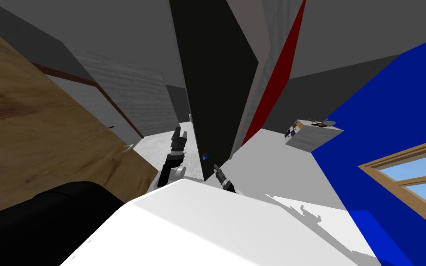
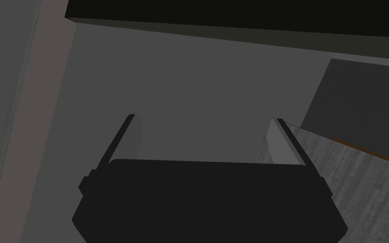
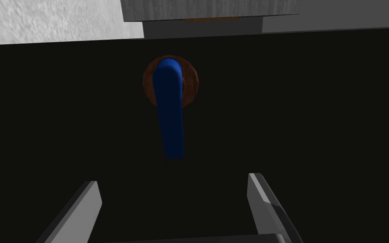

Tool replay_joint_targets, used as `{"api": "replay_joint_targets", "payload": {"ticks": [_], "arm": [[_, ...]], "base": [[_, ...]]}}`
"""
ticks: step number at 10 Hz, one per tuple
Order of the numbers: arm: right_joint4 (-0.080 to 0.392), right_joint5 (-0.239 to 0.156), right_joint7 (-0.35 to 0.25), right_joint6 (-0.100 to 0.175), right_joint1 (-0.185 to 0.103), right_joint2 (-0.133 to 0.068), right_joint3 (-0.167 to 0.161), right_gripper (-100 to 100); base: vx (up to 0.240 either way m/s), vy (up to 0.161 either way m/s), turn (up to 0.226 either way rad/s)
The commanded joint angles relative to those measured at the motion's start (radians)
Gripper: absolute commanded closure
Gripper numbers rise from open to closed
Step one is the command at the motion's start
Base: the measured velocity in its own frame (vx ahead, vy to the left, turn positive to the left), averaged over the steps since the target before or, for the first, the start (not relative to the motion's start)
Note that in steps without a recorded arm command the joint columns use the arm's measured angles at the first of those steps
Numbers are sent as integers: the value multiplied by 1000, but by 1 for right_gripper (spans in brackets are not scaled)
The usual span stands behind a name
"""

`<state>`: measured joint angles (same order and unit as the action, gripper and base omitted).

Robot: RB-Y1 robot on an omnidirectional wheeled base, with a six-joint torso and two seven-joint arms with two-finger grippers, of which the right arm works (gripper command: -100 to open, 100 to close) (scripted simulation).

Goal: Push the door open

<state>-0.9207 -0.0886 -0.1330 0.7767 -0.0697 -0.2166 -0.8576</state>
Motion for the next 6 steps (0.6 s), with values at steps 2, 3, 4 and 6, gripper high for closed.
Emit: {"api": "replay_joint_targets", "payload": {"ticks": [2, 3, 4, 6], "arm": [[17, 1, 6, 6, 0, 13, 9, -100], [21, 1, 7, 7, 0, 16, 11, -100], [29, 2, 10, 9, 1, 22, 16, -100], [40, 3, 14, 12, 2, 31, 23, -100]], "base": [[177, 146, 39], [134, 163, 35], [104, 157, 45], [138, 129, 49]]}}
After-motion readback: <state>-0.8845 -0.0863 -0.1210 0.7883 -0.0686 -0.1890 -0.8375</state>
